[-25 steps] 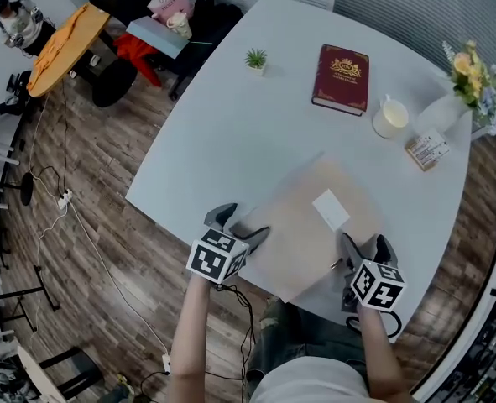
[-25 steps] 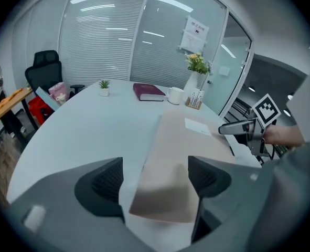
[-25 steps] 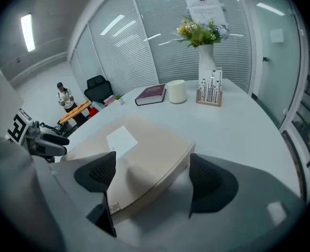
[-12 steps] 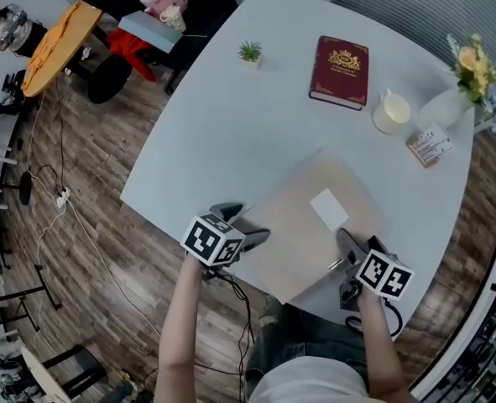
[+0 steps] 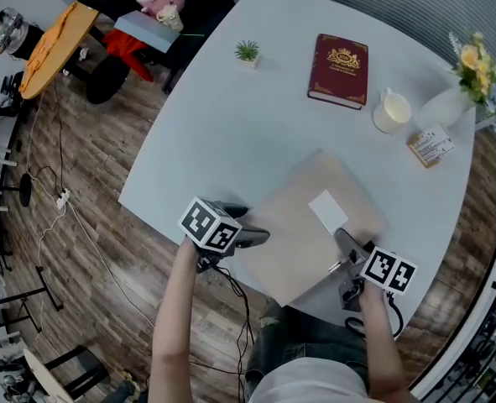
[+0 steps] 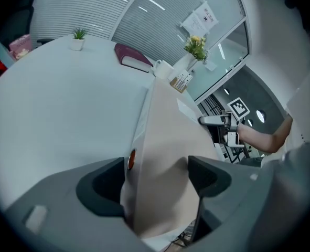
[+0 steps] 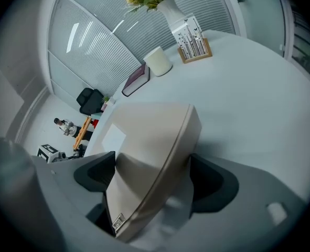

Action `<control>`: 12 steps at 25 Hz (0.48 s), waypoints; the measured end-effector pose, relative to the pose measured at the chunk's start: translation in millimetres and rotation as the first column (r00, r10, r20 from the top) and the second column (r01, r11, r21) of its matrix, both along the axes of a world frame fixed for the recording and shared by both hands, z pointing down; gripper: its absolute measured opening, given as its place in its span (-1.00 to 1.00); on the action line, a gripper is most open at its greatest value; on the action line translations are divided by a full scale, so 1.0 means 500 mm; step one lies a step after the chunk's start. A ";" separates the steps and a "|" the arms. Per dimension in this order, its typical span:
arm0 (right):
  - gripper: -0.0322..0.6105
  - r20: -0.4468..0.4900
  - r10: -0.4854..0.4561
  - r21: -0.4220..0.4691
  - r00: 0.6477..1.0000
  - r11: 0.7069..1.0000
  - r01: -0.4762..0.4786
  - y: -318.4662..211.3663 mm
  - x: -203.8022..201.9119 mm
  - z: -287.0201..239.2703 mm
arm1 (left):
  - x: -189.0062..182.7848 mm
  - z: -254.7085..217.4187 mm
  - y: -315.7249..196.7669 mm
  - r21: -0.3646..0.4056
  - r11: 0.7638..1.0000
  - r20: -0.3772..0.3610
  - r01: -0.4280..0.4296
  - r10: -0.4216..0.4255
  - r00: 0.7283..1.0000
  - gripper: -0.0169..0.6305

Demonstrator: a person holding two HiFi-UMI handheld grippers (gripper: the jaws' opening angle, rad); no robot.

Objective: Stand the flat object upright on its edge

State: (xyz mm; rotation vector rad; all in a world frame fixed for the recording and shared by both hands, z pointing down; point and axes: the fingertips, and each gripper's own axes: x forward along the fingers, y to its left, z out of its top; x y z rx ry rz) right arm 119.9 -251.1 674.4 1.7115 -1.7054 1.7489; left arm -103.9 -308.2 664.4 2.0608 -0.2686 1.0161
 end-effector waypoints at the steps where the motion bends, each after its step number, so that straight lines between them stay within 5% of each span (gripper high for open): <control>1: 0.59 0.014 0.002 -0.005 1.000 1.000 -0.002 0.000 0.000 0.003 | 0.002 0.005 0.003 -0.023 1.000 -0.003 -0.012 0.012 1.000 0.23; 12: 0.57 0.043 -0.004 -0.059 0.999 0.998 0.006 0.000 -0.005 0.007 | 0.012 0.023 0.009 -0.144 0.985 0.008 -0.094 0.097 0.995 0.26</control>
